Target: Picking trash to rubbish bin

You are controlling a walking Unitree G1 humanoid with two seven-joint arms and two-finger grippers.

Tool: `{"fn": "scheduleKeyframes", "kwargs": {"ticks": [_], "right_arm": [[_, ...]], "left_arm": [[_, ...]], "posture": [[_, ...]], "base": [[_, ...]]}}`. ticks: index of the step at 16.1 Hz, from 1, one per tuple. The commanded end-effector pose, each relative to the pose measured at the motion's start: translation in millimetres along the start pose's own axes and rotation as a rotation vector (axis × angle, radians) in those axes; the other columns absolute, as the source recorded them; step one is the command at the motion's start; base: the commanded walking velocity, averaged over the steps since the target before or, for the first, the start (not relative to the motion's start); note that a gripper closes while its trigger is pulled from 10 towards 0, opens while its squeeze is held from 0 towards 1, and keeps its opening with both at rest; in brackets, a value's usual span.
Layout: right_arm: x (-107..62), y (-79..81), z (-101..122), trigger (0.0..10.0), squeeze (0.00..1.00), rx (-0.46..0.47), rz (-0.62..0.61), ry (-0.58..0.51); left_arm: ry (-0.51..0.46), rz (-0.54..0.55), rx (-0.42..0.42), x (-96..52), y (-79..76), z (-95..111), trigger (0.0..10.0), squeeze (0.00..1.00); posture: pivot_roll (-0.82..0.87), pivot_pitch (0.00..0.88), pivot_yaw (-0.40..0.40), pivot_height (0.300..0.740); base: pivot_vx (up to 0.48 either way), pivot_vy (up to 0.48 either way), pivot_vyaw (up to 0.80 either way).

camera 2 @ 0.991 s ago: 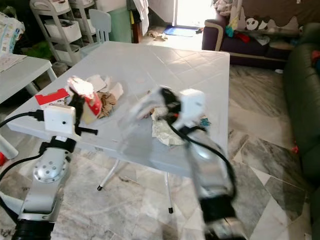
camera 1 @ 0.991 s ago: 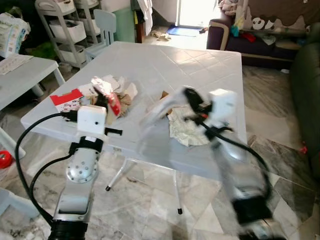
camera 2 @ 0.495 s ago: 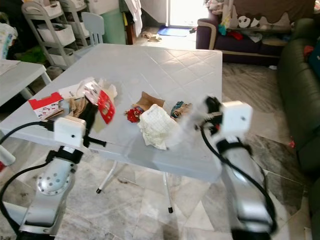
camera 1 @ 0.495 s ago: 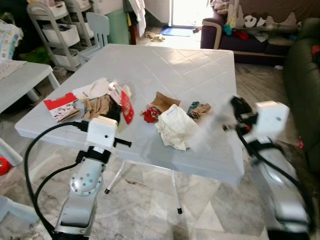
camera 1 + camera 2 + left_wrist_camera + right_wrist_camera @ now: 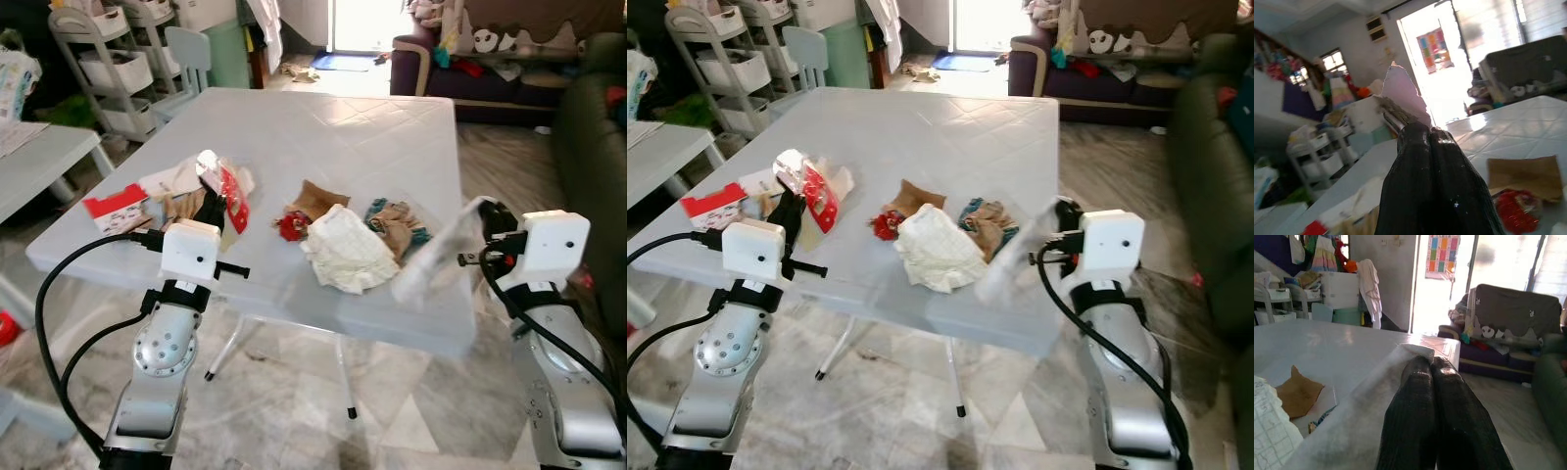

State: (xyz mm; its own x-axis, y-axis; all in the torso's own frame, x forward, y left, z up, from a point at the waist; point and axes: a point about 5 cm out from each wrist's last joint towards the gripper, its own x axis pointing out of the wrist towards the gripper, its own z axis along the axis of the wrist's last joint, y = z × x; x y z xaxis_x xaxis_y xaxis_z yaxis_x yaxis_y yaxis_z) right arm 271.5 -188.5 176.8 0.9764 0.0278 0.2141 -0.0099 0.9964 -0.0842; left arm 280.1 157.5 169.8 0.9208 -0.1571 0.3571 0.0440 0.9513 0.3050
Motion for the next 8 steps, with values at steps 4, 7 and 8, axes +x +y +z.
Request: {"fn": "scheduleKeyframes", "kwargs": {"ticks": [4,7,8], "right_arm": [[3.1,6.4,5.6,0.0,0.0,0.004,0.018,-0.013],[2.2,8.0,6.7,0.0,0.0,0.008,0.017,-0.014],[1.7,8.6,7.4,0.0,0.0,0.003,0.012,-0.019]], "left_arm": [[0.011,0.021,0.007,4.6,4.0,0.8,9.6,0.0],[0.004,0.011,0.018,9.3,1.4,5.0,10.0,0.0],[-0.004,0.016,0.028,11.7,1.6,7.5,10.0,0.0]], "posture": [[-0.14,0.0,0.032,0.74],[-0.14,0.0,0.033,0.74],[-0.14,0.0,0.032,0.74]], "base": [[0.0,0.0,0.8],[0.0,0.0,0.8],[0.0,0.0,0.8]]}}
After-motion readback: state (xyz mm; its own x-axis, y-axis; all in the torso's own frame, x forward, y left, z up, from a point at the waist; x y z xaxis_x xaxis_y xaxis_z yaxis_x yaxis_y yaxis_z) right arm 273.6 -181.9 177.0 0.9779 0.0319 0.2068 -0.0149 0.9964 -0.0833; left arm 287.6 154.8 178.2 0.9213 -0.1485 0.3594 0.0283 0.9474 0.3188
